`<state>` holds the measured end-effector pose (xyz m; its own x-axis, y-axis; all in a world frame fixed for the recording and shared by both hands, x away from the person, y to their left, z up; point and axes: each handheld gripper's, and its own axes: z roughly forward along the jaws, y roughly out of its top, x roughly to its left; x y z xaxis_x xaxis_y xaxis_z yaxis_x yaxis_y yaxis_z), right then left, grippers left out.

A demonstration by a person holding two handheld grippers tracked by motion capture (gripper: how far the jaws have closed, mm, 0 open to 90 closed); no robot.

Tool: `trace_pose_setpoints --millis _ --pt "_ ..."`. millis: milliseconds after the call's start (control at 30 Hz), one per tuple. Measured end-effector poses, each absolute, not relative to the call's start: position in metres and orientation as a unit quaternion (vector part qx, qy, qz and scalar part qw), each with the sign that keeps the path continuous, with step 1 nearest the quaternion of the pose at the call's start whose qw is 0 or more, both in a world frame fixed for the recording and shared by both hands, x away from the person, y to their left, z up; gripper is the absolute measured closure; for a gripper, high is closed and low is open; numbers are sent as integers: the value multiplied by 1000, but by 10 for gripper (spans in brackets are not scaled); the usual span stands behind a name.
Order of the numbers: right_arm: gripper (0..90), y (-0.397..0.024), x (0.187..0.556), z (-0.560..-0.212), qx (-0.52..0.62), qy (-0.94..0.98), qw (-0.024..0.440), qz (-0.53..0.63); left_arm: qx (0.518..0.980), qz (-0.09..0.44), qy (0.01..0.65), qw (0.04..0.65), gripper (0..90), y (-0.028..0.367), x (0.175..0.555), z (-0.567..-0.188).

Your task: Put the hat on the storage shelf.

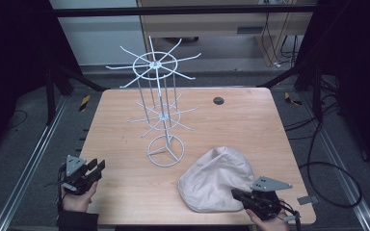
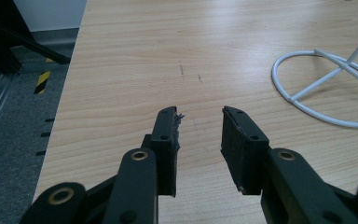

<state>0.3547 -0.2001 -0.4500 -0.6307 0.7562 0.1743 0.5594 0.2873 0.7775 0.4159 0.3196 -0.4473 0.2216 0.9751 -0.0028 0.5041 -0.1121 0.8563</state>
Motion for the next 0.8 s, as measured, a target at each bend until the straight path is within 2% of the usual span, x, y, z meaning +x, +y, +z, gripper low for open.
trace_pose_setpoints --millis 367,800 --pt "900 -202 360 -469 444 805 110 378 682 313 544 374 645 320 418 -449" --pt "900 -211 383 -471 481 785 148 361 683 315 545 372 647 320 420 -450"
